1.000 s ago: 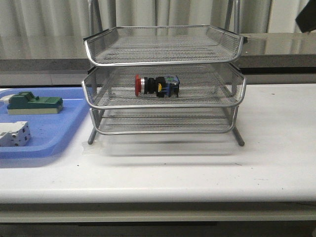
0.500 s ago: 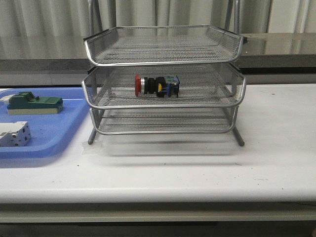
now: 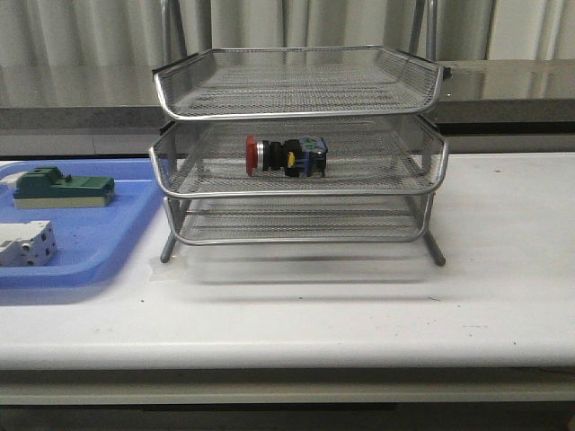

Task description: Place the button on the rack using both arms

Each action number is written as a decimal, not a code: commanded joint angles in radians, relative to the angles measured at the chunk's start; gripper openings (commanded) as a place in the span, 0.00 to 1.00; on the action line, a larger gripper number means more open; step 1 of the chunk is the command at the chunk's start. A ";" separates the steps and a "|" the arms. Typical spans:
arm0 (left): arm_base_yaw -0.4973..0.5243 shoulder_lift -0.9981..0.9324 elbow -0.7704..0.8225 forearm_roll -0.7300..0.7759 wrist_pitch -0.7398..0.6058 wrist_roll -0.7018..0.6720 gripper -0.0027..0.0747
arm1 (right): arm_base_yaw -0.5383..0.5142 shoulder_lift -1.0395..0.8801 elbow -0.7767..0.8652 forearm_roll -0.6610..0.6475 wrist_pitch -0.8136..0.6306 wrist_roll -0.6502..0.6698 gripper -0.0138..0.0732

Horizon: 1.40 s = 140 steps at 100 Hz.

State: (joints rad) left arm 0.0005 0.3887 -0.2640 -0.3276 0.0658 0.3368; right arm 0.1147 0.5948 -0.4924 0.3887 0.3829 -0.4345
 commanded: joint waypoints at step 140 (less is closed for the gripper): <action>0.001 0.004 -0.029 -0.011 -0.076 -0.010 0.01 | -0.006 -0.570 0.467 -0.383 -0.459 0.487 0.09</action>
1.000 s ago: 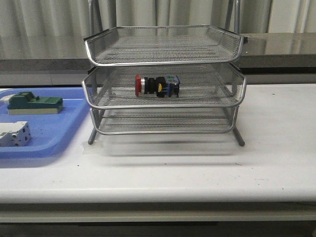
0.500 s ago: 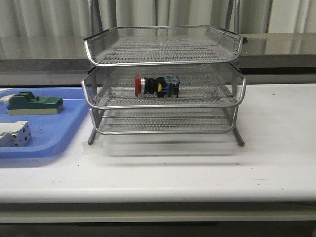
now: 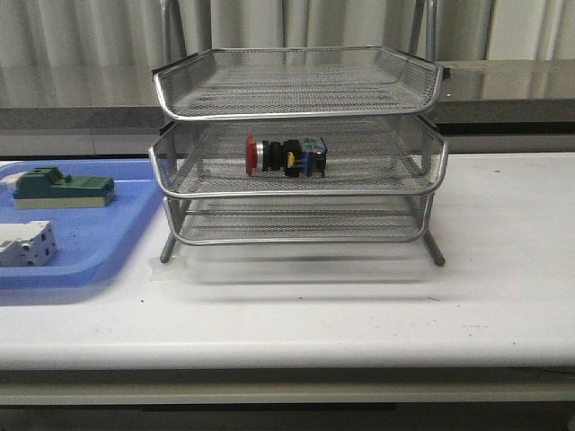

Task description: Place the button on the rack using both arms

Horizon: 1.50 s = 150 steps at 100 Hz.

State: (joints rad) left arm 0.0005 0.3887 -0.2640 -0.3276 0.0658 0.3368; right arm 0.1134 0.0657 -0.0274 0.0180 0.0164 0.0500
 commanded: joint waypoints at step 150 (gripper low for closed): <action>0.001 0.008 -0.029 -0.011 -0.076 -0.010 0.01 | -0.047 -0.097 0.040 -0.012 0.002 0.003 0.09</action>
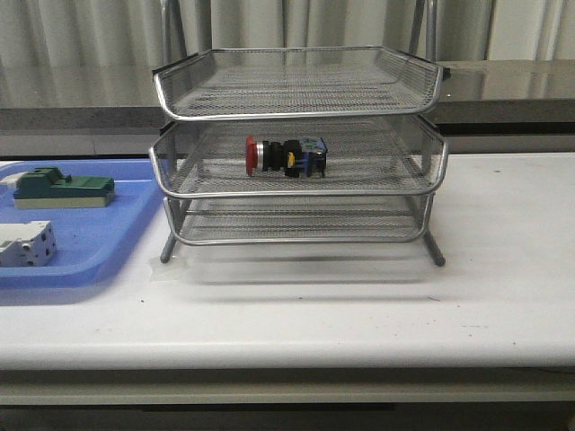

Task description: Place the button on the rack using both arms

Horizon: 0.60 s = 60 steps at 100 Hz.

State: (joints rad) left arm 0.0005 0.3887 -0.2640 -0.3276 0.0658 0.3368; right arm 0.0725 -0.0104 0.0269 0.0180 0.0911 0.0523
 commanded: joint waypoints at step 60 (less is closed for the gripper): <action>-0.001 0.008 -0.029 -0.011 -0.076 -0.010 0.01 | -0.006 -0.021 -0.015 -0.012 -0.073 0.000 0.09</action>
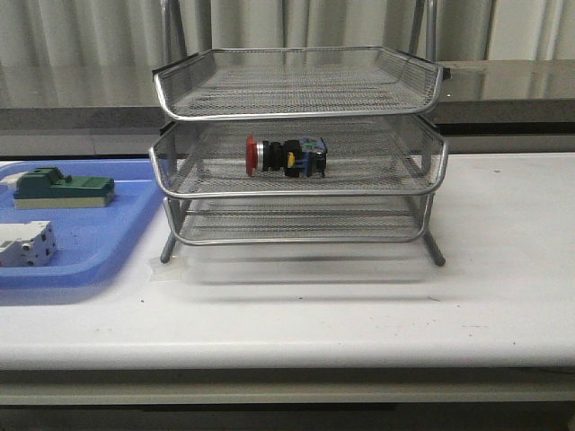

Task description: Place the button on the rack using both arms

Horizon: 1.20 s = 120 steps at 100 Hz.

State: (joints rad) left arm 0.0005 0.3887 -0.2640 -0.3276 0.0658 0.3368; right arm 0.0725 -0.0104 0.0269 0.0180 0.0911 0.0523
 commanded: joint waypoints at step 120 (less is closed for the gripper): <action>-0.024 -0.426 0.313 0.387 -0.080 -0.422 0.01 | -0.006 -0.021 -0.015 -0.012 -0.073 0.000 0.09</action>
State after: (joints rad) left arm -0.0172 -0.0049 0.0016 0.0457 0.0649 -0.0643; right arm 0.0725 -0.0104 0.0269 0.0180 0.0911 0.0523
